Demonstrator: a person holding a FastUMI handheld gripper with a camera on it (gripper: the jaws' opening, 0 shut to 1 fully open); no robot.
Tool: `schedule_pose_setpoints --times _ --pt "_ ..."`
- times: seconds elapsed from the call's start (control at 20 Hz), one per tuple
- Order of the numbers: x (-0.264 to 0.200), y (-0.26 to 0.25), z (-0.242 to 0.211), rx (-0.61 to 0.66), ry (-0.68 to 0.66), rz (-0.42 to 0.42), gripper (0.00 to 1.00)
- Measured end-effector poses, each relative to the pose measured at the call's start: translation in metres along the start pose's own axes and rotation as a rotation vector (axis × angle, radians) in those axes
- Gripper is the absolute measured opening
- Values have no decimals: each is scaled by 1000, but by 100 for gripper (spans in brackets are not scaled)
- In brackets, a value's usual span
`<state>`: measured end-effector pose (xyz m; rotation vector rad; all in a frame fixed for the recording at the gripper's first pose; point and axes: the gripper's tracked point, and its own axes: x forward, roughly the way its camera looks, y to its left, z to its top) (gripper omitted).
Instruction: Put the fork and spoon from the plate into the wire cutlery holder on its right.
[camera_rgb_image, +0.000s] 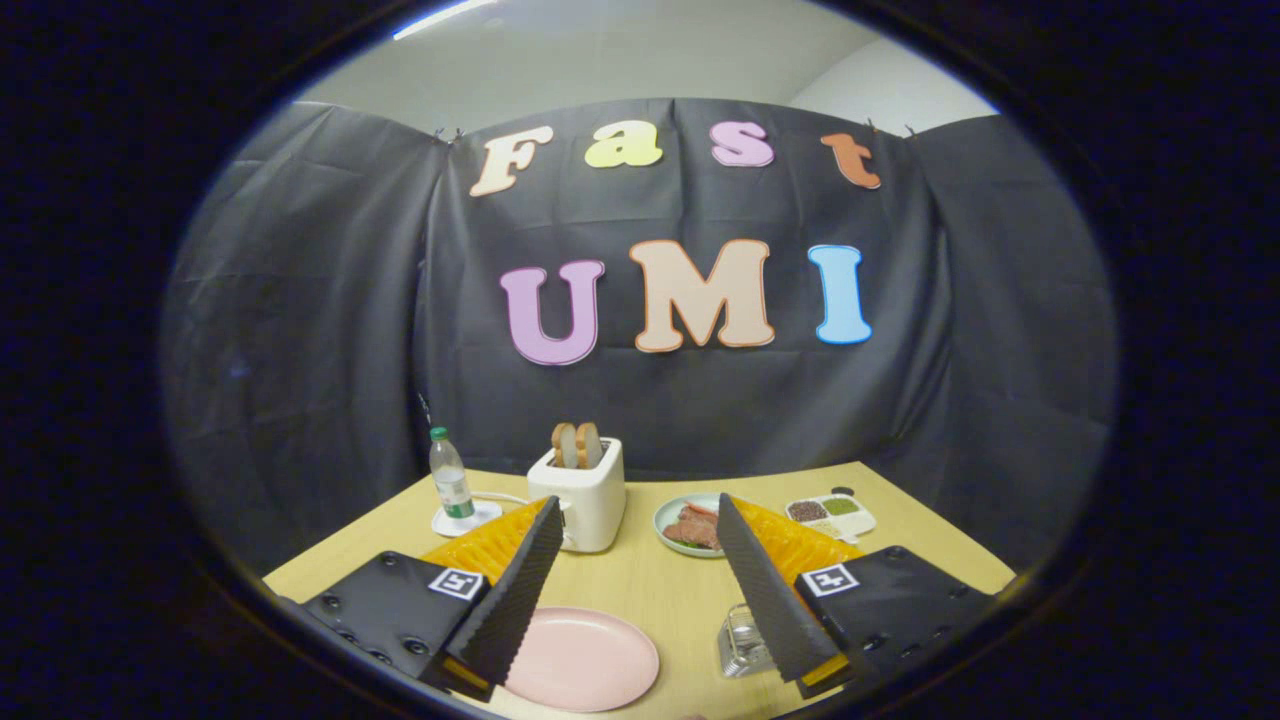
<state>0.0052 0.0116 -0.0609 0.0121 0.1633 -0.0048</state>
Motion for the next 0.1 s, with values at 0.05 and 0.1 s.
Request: schedule_pose_setpoints --times 0.05,0.1 --pt "1 1 0 2 -6 -2 98" --pt "1 1 0 4 -12 -5 98"
